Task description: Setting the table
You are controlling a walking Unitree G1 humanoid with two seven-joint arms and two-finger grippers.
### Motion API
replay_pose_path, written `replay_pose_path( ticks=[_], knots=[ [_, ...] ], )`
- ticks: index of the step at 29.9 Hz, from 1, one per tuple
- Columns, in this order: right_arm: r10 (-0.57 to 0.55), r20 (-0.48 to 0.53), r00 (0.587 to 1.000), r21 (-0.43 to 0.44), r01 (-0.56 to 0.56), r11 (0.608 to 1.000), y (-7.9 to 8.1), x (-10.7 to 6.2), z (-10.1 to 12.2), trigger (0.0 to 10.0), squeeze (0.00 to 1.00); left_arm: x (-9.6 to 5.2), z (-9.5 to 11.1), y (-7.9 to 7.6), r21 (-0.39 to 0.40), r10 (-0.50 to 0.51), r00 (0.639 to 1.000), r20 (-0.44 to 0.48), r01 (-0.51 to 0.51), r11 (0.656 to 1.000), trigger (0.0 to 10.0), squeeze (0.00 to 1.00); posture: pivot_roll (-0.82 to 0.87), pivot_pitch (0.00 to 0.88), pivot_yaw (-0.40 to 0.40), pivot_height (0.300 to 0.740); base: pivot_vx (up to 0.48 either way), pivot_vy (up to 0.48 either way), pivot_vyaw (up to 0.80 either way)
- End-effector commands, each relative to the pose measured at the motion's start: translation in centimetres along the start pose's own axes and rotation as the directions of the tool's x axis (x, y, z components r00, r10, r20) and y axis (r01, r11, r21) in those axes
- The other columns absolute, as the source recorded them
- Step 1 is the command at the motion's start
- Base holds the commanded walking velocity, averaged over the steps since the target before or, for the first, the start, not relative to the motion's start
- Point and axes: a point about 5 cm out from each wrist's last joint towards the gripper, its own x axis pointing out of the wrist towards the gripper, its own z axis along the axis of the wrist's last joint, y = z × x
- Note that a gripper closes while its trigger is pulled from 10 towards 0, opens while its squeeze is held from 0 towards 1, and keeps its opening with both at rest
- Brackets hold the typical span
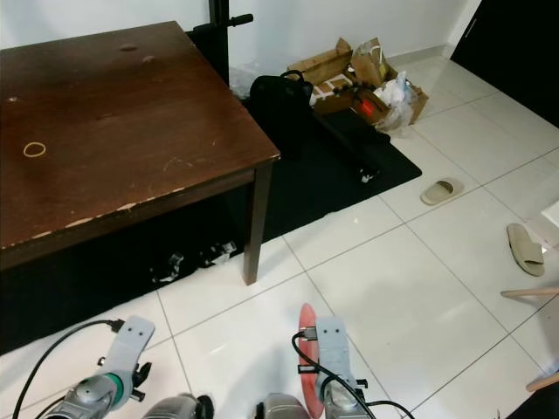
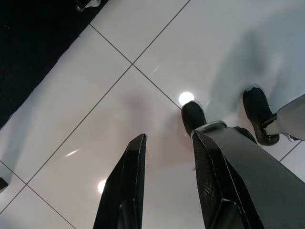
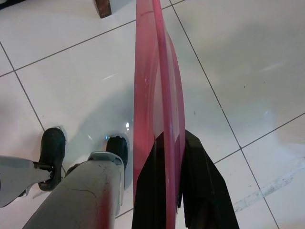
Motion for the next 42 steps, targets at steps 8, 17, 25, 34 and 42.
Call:
replay_pose_path(
  ticks=[8,17,25,34,42],
  knots=[
    [-0.008,-0.008,1.0,0.001,0.008,1.0,-0.14,-0.11,-0.35,10.0,0.0,-0.06,-0.38,-0.24,0.006,-0.012,1.0,-0.01,0.012,1.0,10.0,0.0,-0.09,0.0,0.023,0.74,0.0,0.0,0.0],
    [-0.008,-0.011,1.0,-0.003,0.008,1.0,-0.19,-0.13,-0.42,10.0,0.0,-0.11,-0.64,-0.19,0.004,-0.009,1.0,-0.022,0.009,1.0,10.0,0.0,-0.08,0.0,0.021,0.74,0.0,0.0,0.0],
    [-0.007,-0.011,1.0,-0.003,0.007,1.0,-0.16,-0.11,-0.38,10.0,0.0,-0.22,-1.16,-0.3,0.005,-0.007,0.999,-0.039,0.008,1.0,10.0,0.0,-0.08,0.0,0.024,0.74,0.0,0.0,0.0],
    [-0.007,-0.016,1.0,0.0,0.007,1.0,-0.13,-0.16,-0.55,10.0,0.0,-0.24,-1.28,-0.3,0.003,-0.006,0.999,-0.044,0.007,1.0,10.0,0.0,-0.08,0.0,0.024,0.74,0.0,0.0,0.0],
    [-0.006,-0.017,1.0,0.0,0.006,1.0,-0.1,-0.17,-0.57,10.0,0.0,-0.27,-1.37,-0.23,-0.001,-0.004,0.999,-0.046,0.004,1.0,10.0,0.0,-0.07,0.0,0.022,0.74,0.0,0.0,0.0]
  ],
)
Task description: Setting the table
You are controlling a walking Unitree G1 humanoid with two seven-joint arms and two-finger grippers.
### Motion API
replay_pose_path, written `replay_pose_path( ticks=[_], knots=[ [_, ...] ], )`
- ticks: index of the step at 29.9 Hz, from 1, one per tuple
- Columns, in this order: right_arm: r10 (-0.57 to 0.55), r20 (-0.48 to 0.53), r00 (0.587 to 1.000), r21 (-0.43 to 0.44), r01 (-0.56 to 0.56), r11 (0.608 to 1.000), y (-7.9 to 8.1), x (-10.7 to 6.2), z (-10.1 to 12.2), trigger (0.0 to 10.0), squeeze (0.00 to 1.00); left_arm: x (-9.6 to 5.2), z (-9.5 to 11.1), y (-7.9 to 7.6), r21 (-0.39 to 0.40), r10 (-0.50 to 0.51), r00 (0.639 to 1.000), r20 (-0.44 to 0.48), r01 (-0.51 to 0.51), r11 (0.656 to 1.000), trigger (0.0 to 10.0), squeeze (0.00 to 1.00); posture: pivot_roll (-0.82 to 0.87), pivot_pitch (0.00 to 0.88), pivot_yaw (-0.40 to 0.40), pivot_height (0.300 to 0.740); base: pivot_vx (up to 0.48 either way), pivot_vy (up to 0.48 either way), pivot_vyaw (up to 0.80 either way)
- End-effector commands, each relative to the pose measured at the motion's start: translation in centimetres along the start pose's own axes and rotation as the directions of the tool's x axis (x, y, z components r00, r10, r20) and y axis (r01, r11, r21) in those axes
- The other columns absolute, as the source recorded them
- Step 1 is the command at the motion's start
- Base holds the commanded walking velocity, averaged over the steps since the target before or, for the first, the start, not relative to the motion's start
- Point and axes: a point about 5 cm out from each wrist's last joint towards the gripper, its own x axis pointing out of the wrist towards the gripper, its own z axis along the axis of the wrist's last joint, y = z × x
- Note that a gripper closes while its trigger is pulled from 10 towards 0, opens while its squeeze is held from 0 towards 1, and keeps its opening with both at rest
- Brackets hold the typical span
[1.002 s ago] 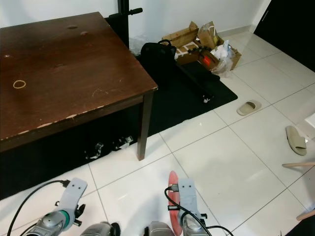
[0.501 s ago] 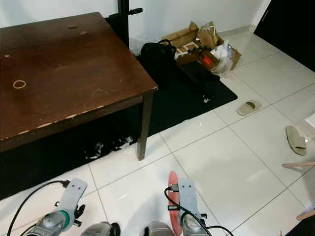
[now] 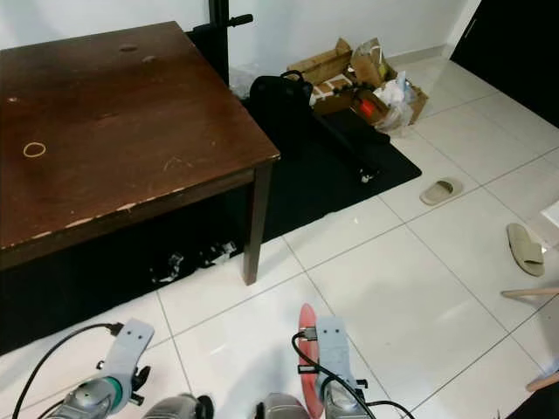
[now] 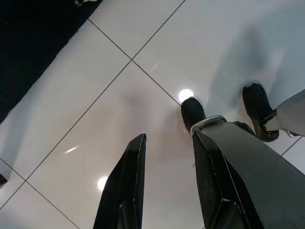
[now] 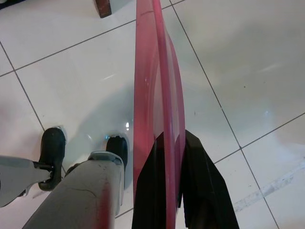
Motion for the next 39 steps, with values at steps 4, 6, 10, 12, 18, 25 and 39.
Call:
replay_pose_path(
  ticks=[4,6,10,12,18,25,39],
  knots=[
    [-0.005,-0.016,1.0,0.002,0.005,1.0,0.0,-0.2,-0.5,10.0,0.0,-0.2,-0.9,-0.1,0.003,-0.003,0.999,-0.032,0.003,1.0,10.0,0.0,-0.07,0.0,0.021,0.74,0.0,0.0,0.0],
    [-0.005,-0.016,1.0,0.002,0.005,1.0,0.0,-0.2,-0.5,10.0,0.0,-0.2,-0.9,-0.2,0.004,-0.003,1.0,-0.031,0.003,1.0,10.0,0.0,-0.07,0.0,0.021,0.74,0.0,0.0,0.0],
    [-0.006,-0.018,1.0,0.004,0.006,1.0,0.0,-0.2,-0.6,10.0,0.0,-0.1,-0.8,-0.2,0.007,-0.006,1.0,-0.028,0.006,1.0,10.0,0.0,-0.07,0.0,0.024,0.74,0.0,0.0,0.0],
    [-0.005,-0.018,1.0,0.004,0.006,1.0,0.1,-0.2,-0.6,10.0,0.0,-0.1,-0.7,-0.3,0.008,-0.007,1.0,-0.025,0.007,1.0,10.0,0.0,-0.07,0.0,0.022,0.74,0.0,0.0,0.0],
    [-0.005,-0.018,1.0,0.004,0.005,1.0,0.1,-0.2,-0.6,10.0,0.0,-0.1,-0.5,-0.4,0.008,-0.01,1.0,-0.015,0.01,1.0,10.0,0.0,-0.07,0.0,0.022,0.74,0.0,0.0,0.0],
    [-0.004,-0.017,1.0,0.004,0.004,1.0,0.1,-0.2,-0.5,10.0,0.0,0.1,0.1,-0.4,0.009,-0.013,1.0,0.002,0.013,1.0,10.0,0.0,-0.07,0.0,0.021,0.74,0.0,0.0,0.0],
    [-0.003,-0.015,1.0,0.005,0.003,1.0,0.1,-0.1,-0.5,10.0,0.0,0.2,0.8,-0.3,0.01,-0.016,1.0,0.025,0.016,1.0,10.0,0.0,-0.07,0.0,0.021,0.74,0.0,0.0,0.0]
  ],
)
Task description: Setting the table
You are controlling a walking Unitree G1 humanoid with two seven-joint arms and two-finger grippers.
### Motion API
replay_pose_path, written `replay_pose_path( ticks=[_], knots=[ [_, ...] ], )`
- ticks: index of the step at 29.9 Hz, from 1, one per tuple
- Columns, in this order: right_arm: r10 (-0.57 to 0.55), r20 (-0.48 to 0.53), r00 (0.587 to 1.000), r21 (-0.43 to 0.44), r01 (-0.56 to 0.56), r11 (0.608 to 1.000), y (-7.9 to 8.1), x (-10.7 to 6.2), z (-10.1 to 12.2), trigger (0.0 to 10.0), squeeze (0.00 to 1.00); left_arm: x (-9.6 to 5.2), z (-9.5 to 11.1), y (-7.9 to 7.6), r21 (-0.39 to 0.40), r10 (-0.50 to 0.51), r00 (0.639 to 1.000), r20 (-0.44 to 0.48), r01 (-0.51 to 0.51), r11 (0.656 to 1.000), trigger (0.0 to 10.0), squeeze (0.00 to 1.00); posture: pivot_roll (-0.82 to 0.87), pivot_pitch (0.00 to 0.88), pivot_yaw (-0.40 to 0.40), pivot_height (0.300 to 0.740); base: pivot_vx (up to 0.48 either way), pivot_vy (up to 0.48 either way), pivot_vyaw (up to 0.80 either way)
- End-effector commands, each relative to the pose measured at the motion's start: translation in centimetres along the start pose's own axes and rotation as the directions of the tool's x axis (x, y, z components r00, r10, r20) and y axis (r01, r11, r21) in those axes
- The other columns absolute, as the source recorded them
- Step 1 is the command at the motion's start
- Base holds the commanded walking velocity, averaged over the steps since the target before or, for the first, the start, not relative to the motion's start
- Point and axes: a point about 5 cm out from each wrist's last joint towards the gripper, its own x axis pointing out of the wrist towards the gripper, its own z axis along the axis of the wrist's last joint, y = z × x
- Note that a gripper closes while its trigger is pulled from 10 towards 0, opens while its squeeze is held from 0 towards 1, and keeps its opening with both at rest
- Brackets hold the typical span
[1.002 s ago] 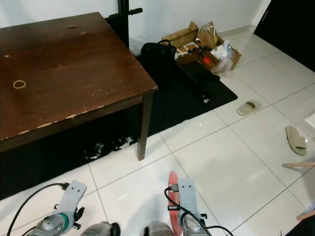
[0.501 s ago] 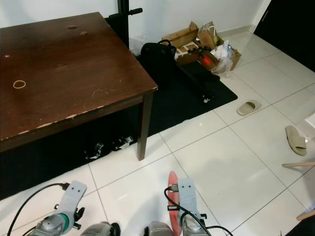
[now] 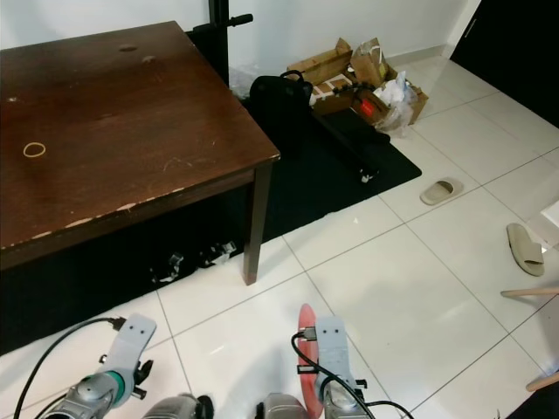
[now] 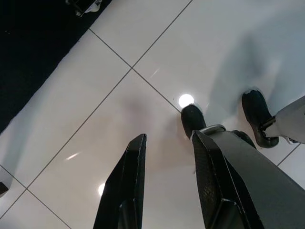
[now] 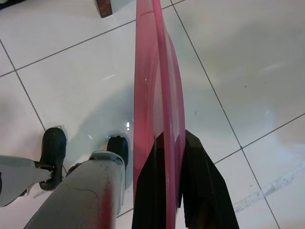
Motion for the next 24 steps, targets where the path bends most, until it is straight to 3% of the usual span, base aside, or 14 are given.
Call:
replay_pose_path(
  ticks=[1,24],
  knots=[
    [-0.006,-0.014,1.0,0.003,0.006,1.0,0.03,-0.14,-0.45,10.0,0.0,-0.01,-0.12,-0.26,0.002,-0.011,1.0,-0.001,0.011,1.0,10.0,0.0,-0.07,0.0,0.021,0.74,0.0,0.0,0.0],
    [-0.005,-0.009,1.0,0.002,0.005,1.0,0.07,-0.09,-0.28,10.0,0.0,-0.03,-0.17,-0.15,0.004,-0.011,1.0,-0.003,0.011,1.0,10.0,0.0,-0.07,0.0,0.022,0.74,0.0,0.0,0.0]
  ],
)
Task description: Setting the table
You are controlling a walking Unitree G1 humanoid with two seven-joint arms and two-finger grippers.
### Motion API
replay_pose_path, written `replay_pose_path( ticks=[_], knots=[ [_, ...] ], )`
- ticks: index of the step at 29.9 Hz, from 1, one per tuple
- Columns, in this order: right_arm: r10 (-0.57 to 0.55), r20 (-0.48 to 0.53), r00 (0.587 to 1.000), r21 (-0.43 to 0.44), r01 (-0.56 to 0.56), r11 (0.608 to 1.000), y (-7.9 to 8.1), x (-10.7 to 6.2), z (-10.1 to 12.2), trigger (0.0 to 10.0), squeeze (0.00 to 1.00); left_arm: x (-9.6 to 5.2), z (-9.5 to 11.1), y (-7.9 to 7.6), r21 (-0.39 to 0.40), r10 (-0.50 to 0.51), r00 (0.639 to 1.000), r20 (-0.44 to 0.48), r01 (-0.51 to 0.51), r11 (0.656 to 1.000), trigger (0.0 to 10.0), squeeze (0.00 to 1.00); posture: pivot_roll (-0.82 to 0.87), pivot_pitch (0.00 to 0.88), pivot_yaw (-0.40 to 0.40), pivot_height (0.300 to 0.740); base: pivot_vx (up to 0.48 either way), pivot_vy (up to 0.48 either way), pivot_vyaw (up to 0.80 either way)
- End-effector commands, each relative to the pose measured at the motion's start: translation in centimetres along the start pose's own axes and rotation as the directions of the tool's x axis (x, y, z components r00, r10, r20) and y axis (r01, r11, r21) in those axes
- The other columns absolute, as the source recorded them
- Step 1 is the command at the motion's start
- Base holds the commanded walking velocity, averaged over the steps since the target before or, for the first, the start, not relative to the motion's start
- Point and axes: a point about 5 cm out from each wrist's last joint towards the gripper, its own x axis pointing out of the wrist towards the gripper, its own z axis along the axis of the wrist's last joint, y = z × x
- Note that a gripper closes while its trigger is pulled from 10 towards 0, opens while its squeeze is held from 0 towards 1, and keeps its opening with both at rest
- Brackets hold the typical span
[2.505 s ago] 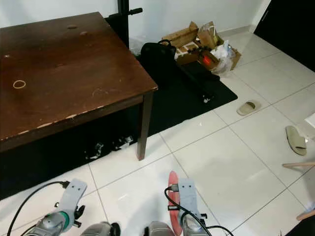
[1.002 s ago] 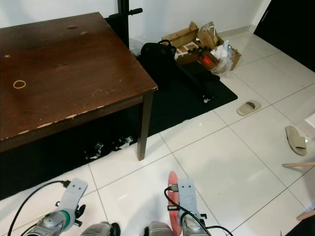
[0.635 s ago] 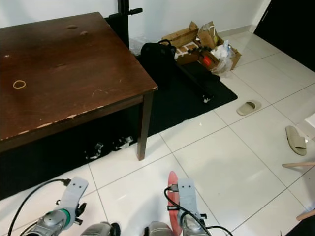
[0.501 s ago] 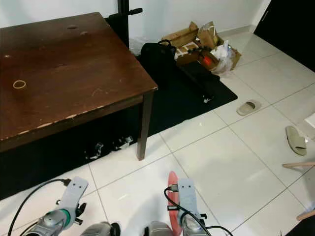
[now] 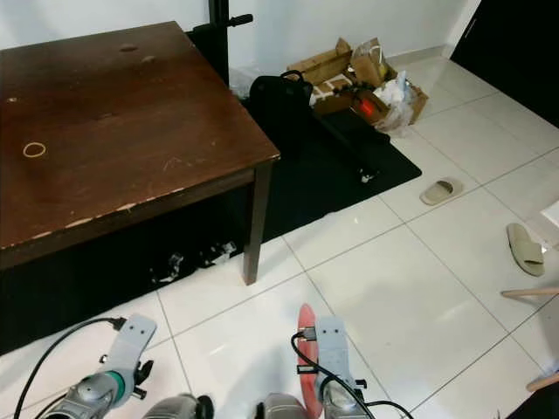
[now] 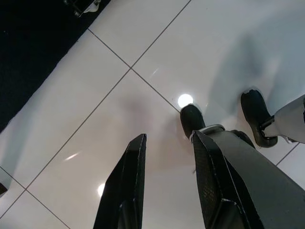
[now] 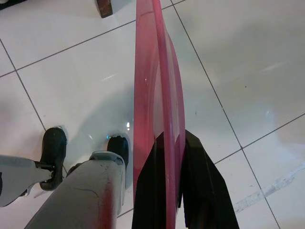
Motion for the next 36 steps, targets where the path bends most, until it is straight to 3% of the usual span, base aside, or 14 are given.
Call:
replay_pose_path(
  ticks=[1,36],
  knots=[
    [-0.005,-0.009,1.0,0.001,0.005,1.0,0.0,-0.1,-0.3,10.0,0.0,0.0,-0.2,-0.2,0.004,-0.007,1.0,-0.003,0.007,1.0,10.0,0.0,-0.07,0.0,0.022,0.74,0.0,0.0,0.0],
    [-0.004,-0.01,1.0,-0.002,0.003,1.0,0.0,-0.1,-0.3,10.0,0.0,-0.4,-1.9,-0.2,0.006,0.002,0.998,-0.069,-0.001,1.0,10.0,0.0,-0.08,0.0,0.019,0.74,0.0,0.0,0.0]
  ],
)
